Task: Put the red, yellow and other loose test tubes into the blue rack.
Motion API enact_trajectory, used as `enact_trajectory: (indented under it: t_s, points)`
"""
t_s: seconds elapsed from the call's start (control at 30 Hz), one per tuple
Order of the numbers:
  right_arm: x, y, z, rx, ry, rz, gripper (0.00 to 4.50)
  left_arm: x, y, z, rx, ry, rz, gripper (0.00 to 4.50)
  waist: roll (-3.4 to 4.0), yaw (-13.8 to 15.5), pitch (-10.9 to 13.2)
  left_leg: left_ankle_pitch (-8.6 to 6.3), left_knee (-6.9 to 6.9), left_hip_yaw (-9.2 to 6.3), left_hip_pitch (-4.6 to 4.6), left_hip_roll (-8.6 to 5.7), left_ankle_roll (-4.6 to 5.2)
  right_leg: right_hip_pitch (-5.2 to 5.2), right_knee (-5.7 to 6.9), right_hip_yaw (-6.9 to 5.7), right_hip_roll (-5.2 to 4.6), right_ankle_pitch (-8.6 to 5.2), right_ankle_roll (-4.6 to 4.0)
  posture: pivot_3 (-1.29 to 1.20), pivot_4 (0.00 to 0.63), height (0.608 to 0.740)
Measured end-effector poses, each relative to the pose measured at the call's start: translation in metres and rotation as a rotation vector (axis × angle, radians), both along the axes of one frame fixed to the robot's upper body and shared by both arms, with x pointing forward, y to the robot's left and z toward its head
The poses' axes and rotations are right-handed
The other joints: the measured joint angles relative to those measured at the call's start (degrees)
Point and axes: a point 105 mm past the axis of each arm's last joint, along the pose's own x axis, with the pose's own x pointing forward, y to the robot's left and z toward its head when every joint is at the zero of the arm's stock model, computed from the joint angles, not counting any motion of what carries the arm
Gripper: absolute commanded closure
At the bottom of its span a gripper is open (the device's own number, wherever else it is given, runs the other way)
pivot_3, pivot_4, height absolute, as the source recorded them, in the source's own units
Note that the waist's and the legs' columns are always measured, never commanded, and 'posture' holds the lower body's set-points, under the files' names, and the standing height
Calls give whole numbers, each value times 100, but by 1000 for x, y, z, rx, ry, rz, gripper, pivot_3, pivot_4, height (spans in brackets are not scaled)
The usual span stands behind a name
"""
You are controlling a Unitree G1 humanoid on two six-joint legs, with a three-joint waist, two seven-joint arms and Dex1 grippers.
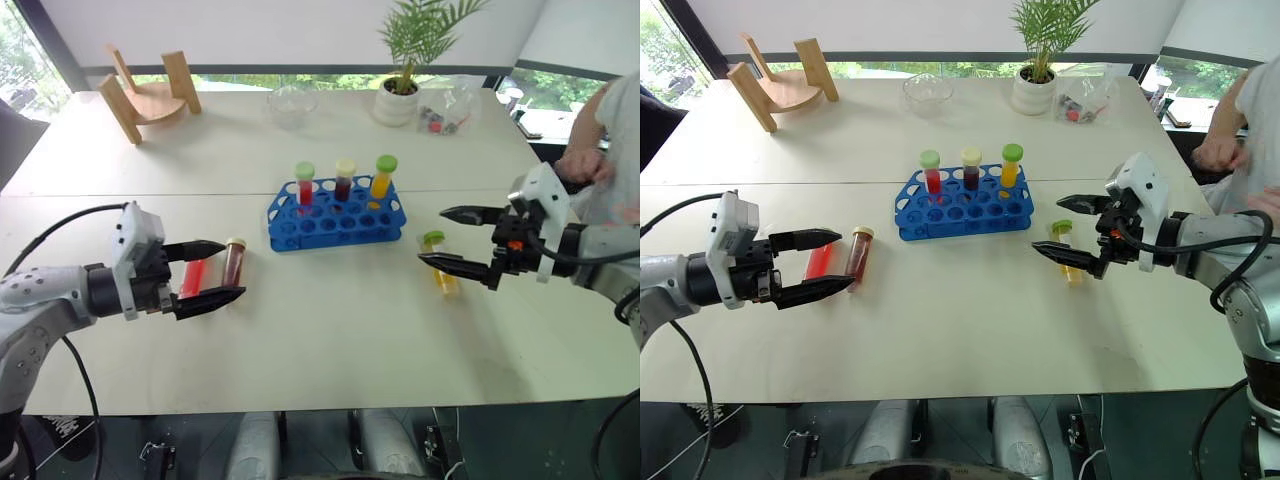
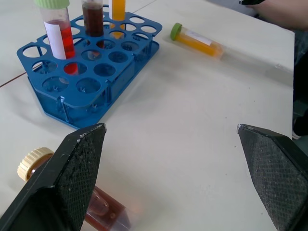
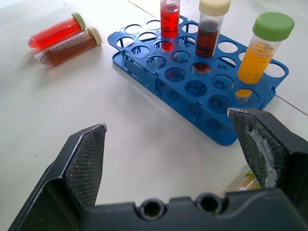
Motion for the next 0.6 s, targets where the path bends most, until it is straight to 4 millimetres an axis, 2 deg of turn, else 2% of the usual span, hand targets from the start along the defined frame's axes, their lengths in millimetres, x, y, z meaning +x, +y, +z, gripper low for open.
enact_trajectory:
  t_s: [0.6]
  points:
    - [1,-1,-3,-14,6,-8,0,-3,-5,2,-21,22,-14,9,0,0,0,0,0,0,0,0,0,0,1,0,0,2,4,0,150,740]
